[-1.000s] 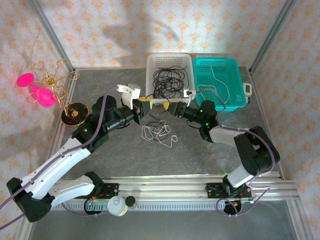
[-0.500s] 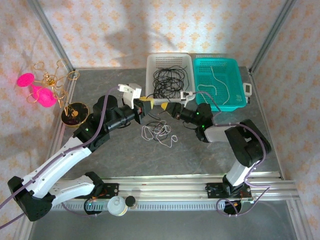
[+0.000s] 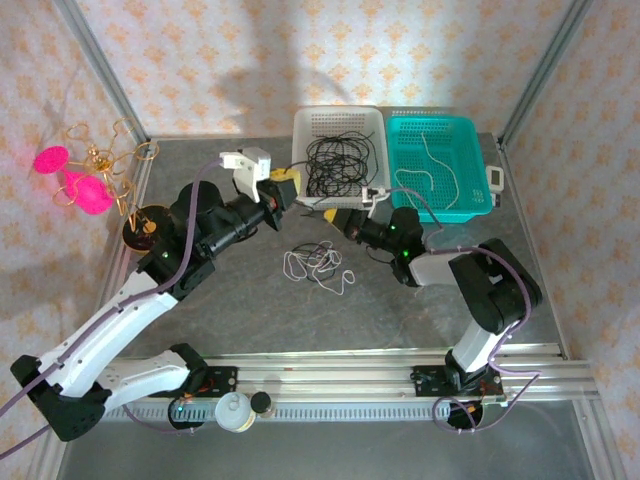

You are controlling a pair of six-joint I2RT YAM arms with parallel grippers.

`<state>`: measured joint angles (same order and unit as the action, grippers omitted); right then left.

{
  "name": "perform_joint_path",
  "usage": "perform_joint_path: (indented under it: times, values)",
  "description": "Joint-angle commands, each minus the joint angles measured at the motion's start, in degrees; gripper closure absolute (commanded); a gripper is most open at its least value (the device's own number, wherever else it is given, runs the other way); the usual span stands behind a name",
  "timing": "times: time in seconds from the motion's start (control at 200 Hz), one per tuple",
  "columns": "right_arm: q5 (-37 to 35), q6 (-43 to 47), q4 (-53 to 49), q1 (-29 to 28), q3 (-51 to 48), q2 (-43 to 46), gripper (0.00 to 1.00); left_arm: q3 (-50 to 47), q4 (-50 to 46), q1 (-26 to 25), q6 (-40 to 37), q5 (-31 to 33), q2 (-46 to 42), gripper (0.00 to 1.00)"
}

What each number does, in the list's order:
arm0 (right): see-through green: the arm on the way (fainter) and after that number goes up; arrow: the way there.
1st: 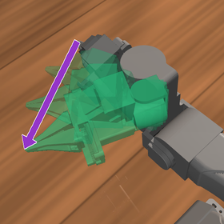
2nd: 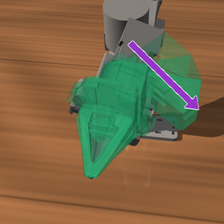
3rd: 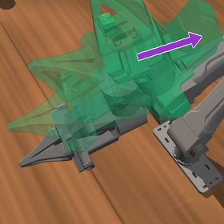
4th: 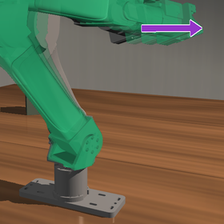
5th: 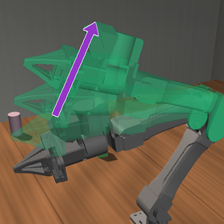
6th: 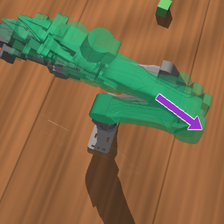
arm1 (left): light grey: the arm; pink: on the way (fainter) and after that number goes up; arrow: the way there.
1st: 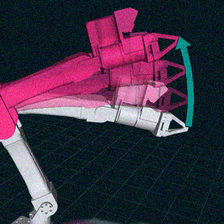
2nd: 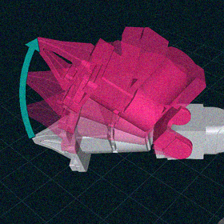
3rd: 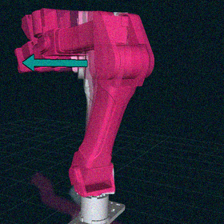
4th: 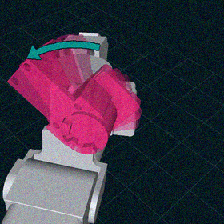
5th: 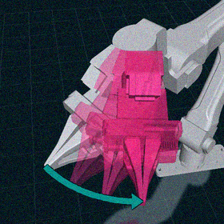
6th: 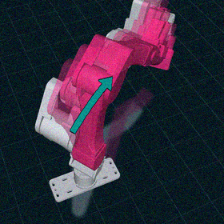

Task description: Untangle the cables

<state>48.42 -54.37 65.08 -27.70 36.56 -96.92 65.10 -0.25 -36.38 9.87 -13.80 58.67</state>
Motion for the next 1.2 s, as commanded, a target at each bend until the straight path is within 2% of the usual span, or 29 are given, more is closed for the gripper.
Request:
perform_joint_path:
  times: [0.0,0.085,0.225,0.606,0.841,0.941,1.016,1.196]
  values:
    - [-0.71,1.57,-7.20,-0.06,-1.09,-0.28,1.00,2.26,9.32,0.08,-4.38,4.52,0.73,1.00]
    - [-0.12,1.67,-11.78,-0.16,-1.34,0.02,1.00,2.16,13.74,0.08,-6.98,5.79,1.30,1.00]
    - [1.80,2.10,-12.61,-0.42,-2.81,1.06,1.00,1.85,20.18,0.50,-9.93,6.24,2.67,1.00]
    - [0.47,0.71,-10.41,-1.48,-9.81,4.20,1.00,0.97,35.41,2.97,-6.09,8.91,7.66,1.00]
    - [-2.22,-2.06,-7.83,-1.37,-14.06,3.97,1.00,-0.43,36.10,3.60,-5.35,10.15,6.71,1.00]
    - [-4.38,-1.07,-9.37,-0.22,-15.79,5.04,0.88,-2.08,35.41,3.69,-5.01,10.12,5.29,1.00]
    - [-6.04,3.70,-14.31,0.63,-15.92,8.22,0.81,-2.42,33.12,3.69,-5.13,8.72,4.49,1.00]
    - [-9.62,20.26,-28.01,0.63,-12.51,25.77,0.65,-1.82,25.55,3.69,-5.14,5.91,2.79,1.00]
